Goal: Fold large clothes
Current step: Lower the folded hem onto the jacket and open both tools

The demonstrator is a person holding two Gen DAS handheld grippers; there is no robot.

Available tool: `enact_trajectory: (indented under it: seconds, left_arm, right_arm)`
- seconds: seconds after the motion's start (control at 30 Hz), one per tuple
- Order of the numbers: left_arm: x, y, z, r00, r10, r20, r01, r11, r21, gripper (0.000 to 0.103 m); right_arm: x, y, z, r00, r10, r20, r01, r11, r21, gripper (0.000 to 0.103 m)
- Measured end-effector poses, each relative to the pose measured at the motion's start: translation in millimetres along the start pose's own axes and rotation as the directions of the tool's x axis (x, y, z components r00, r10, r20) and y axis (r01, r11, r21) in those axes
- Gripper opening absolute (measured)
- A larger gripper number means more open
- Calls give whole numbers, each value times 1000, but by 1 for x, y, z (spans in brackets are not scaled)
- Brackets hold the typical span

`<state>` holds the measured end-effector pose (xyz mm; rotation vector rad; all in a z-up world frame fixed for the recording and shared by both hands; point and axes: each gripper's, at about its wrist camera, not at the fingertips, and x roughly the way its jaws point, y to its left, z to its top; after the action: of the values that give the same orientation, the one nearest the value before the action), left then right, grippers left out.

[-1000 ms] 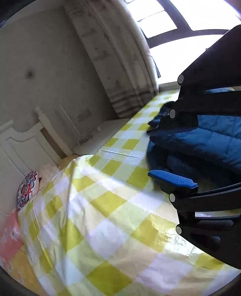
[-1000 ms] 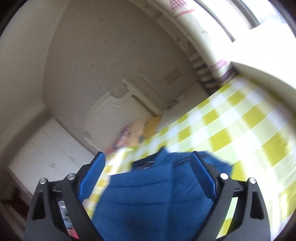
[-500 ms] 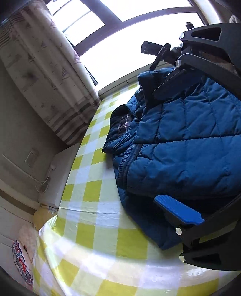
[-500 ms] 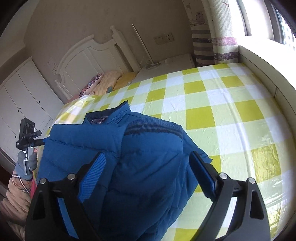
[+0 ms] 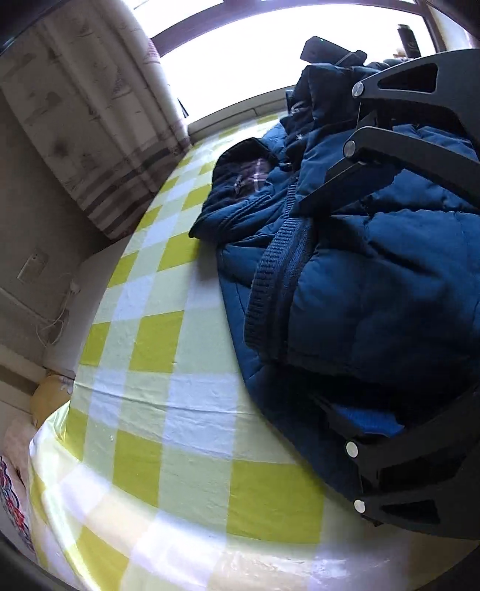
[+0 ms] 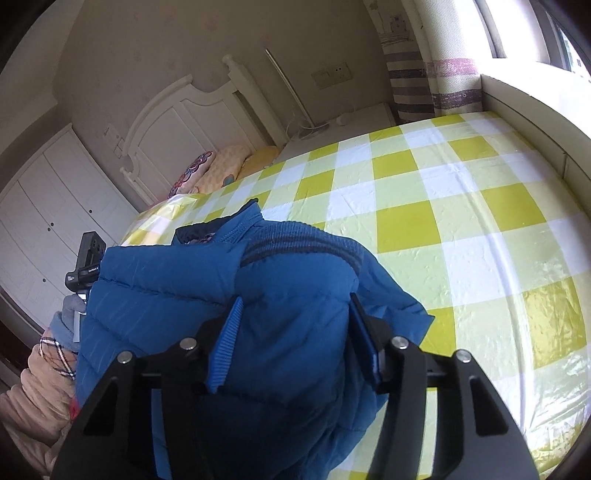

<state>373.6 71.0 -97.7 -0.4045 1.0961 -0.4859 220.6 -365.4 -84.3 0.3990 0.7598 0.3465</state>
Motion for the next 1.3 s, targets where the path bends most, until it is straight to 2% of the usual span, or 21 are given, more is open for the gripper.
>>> enact_trajectory:
  seconds: [0.03, 0.07, 0.1, 0.13, 0.17, 0.23, 0.27, 0.33, 0.4, 0.47, 0.5, 0.53, 0.57, 0.63, 0.7, 0.77, 0.9, 0.97, 1.03, 1.2, 1.3]
  left_arm:
    - [-4, 2, -3, 1000, -10, 18, 10, 1000, 3, 76]
    - [-7, 0, -5, 999, -16, 33, 15, 1000, 22, 64]
    - [-10, -4, -8, 999, -7, 49, 4, 999, 52, 60]
    - [-13, -10, -12, 997, 23, 72, -30, 996, 87, 50]
    - [-16, -22, -17, 992, 73, 103, -88, 984, 157, 35]
    - [-25, -48, -30, 969, 178, 171, -219, 938, 268, 20]
    - [-32, -63, -40, 953, 215, 216, -277, 904, 324, 18]
    - [-56, -81, -57, 932, 222, 286, -321, 870, 374, 17]
    - [-109, -82, -71, 916, 139, 375, -272, 905, 327, 17]
    - [-151, -69, -69, 914, 51, 402, -163, 954, 251, 17]
    - [-174, -58, -63, 904, 29, 427, -127, 971, 203, 17]
    - [-183, -51, -54, 901, 20, 433, -104, 980, 172, 17]
    - [-187, -42, -41, 910, -5, 416, -54, 990, 131, 17]
    - [-178, -33, -19, 921, 2, 388, -26, 998, 58, 17]
    - [-148, -29, 12, 929, 95, 359, -109, 994, 20, 17]
    - [-117, -20, 29, 938, 97, 332, -95, 995, -22, 17]
    - [-33, 7, 38, 932, 256, 256, -255, 966, -40, 17]
    - [-8, 26, 33, 955, 232, 186, -221, 972, -79, 18]
    - [-17, 38, 33, 962, 161, 221, -138, 984, -117, 18]
    - [-52, 20, 33, 947, 113, 299, -98, 993, -66, 18]
    - [-42, 14, 35, 950, 146, 274, -141, 989, -38, 19]
  right_arm:
    - [0, 2, -1, 1000, -9, 3, 9, 1000, -11, 52]
    - [0, 4, -1, 1000, -16, 4, 16, 1000, -18, 51]
    - [1, 6, -1, 1000, -25, 4, 25, 999, -23, 50]
    - [1, 9, -1, 999, -37, 8, 37, 999, -30, 44]
    - [0, 12, -1, 999, -45, 15, 46, 998, -39, 34]
    - [-3, 24, -2, 997, -63, 38, 66, 995, -80, 18]
    - [-8, 35, -2, 995, -86, 52, 91, 990, -111, 14]
    - [-21, 55, -2, 989, -122, 85, 135, 978, -158, 10]
    - [-53, 84, 0, 979, -121, 164, 154, 965, -210, 8]
    - [-86, 104, 7, 972, -86, 220, 136, 966, -222, 7]
    - [-99, 114, 13, 966, -75, 247, 134, 964, -230, 7]
    - [-107, 122, 25, 960, -67, 272, 133, 963, -233, 7]
    - [-107, 126, 35, 960, -55, 274, 121, 966, -230, 7]
    - [-86, 133, 68, 962, -102, 254, 156, 967, -202, 7]
    - [-44, 131, 94, 961, -199, 190, 233, 956, -177, 7]
    - [11, 108, 111, 955, -281, 94, 289, 954, -78, 7]
    - [90, 60, 98, 918, -394, -41, 394, 919, 10, 8]
    - [112, 39, 80, 925, -370, -88, 375, 926, 48, 13]
    - [108, 32, 78, 939, -339, -65, 343, 936, 82, 13]
    - [89, 34, 78, 952, -307, 4, 305, 946, 113, 13]
    - [87, 25, 71, 958, -286, 7, 282, 947, 157, 14]
